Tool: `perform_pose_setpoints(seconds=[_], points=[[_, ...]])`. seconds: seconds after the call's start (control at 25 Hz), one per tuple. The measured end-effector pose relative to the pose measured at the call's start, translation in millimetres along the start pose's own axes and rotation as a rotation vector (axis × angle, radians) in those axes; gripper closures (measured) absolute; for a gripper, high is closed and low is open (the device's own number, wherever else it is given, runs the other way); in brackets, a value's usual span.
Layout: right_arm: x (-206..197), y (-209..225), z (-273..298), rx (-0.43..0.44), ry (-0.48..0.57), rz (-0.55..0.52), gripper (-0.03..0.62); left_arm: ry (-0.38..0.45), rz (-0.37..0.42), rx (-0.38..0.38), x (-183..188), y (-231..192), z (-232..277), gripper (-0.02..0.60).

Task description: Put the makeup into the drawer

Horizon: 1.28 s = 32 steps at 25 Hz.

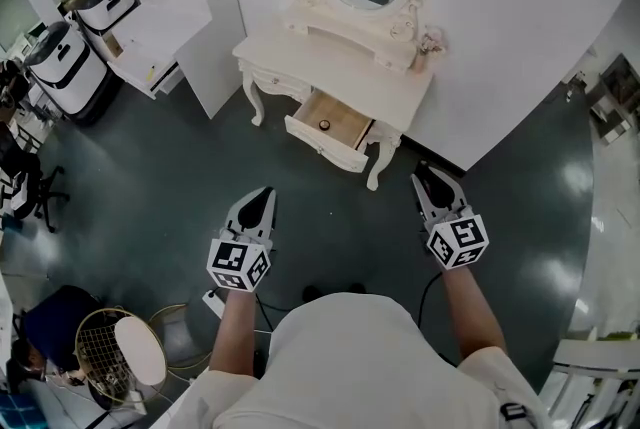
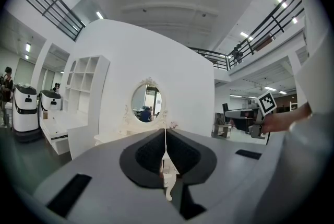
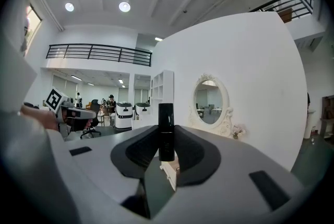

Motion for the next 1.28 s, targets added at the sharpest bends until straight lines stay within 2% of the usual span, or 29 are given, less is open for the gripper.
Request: perform_pose_setpoints(seconds=[0.68,1.0,1.28], points=[[-6.4,-44.1,16.1,-0.047,-0.028,0.0,0.49,-0.023,-0.014,-0.052,-6.2,-43.2,-10.1,0.561],[-8.0,-38.9,34.1,-0.045,-0.035,0.0,0.49,-0.028,-0.022,-0.046,-6.9,-54.5,2.4,0.561],[-16.3,-14.9,68.8,-0.032,-0.037,0.013,0.49,-0.046,-0.017,-0.03,-8.2,-67.2,37.8,0.561]])
Point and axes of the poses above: the fingertips, and each gripper's own axes: z forward along the fingers, y to its right, x out of its top, the point moved 2 cm from there along -z, backward along the fingers, and after that the axes turned 5 degrees about -z, right-handed, at the moved point
